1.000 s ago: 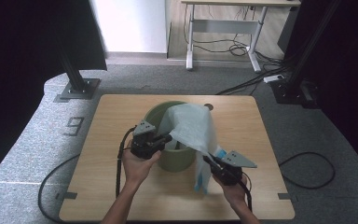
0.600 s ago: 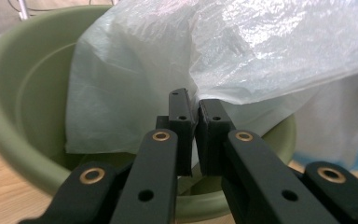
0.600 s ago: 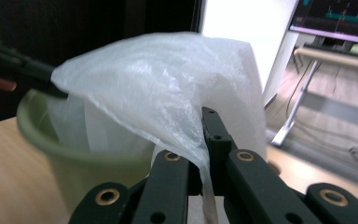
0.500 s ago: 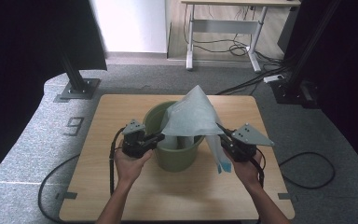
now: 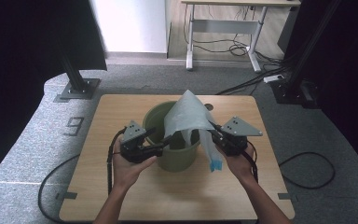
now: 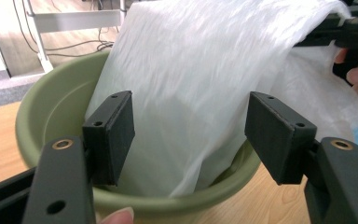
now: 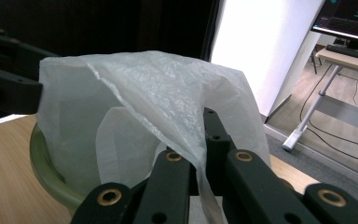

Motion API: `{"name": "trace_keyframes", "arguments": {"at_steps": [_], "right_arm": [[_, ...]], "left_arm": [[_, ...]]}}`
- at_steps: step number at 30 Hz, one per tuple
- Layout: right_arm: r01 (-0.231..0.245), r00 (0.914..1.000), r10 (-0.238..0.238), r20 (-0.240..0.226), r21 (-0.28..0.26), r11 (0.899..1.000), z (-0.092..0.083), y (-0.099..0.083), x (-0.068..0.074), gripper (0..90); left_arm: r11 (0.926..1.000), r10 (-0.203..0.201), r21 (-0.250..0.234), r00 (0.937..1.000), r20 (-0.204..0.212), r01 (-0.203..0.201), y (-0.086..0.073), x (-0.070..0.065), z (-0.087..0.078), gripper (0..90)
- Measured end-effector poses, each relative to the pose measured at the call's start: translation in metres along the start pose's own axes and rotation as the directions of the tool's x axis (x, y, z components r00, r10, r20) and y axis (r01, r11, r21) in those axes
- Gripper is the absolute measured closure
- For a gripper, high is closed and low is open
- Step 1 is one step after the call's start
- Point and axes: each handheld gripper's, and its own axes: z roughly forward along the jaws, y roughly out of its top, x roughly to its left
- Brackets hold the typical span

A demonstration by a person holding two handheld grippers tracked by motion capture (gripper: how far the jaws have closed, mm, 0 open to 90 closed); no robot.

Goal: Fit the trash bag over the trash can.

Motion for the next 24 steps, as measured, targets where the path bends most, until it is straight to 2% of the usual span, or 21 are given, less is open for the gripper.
{"name": "trace_keyframes", "arguments": {"at_steps": [5, 8, 12, 14, 16, 20, 21, 22, 24], "right_arm": [[0.005, 0.9998, -0.005, -0.021, -0.001, 1.0, 0.002, 0.0, 0.005, 88.2], [0.004, 0.9991, -0.004, -0.042, -0.008, 1.0, 0.002, 0.0, 0.008, 88.1], [0.007, 0.9975, -0.007, -0.071, -0.01, 1.0, 0.002, -0.005, 0.011, 85.2], [-0.003, 0.9957, 0.002, -0.093, -0.012, 1.0, 0.001, -0.007, 0.01, 80.5], [-0.002, 0.9929, 0.0, -0.119, -0.02, 1.0, 0.001, -0.01, 0.01, 72.5], [-0.008, 0.9849, 0.0, -0.173, -0.043, 0.999, -0.005, -0.018, 0.013, 53.1], [-0.011, 0.9811, 0.001, -0.194, -0.054, 0.998, -0.009, -0.02, 0.013, 50.9], [-0.017, 0.9786, 0.004, -0.206, -0.06, 0.998, -0.013, -0.022, 0.012, 48.7], [-0.046, 0.9737, 0.028, -0.226, -0.074, 0.996, -0.021, -0.025, 0.008, 46.0]], "left_arm": [[0.9994, 0.016, 0.03, 0.9999, -0.001, -0.016, 0.01, -0.008, 0.016, 36.6], [0.9981, 0.007, 0.061, 0.9999, 0.014, -0.008, 0.011, -0.012, 0.025, 49.8], [0.9972, -0.014, 0.074, 0.9989, 0.045, 0.01, 0.012, -0.008, 0.027, 73.6], [0.9971, -0.017, 0.074, 0.9995, 0.028, 0.015, 0.011, -0.005, 0.027, 82.7], [0.9972, -0.029, 0.07, 0.9992, 0.028, 0.027, 0.011, -0.001, 0.026, 88.2], [0.9966, -0.06, 0.057, 0.9982, 0.001, 0.059, 0.009, 0.01, 0.02, 89.4], [0.9966, -0.06, 0.057, 0.9982, 0.001, 0.059, 0.009, 0.01, 0.02, 89.5], [0.9952, -0.084, 0.049, 0.9963, -0.019, 0.085, 0.007, 0.02, 0.016, 89.5], [0.9924, -0.111, 0.048, 0.993, -0.038, 0.113, 0.004, 0.03, 0.013, 89.5]]}}
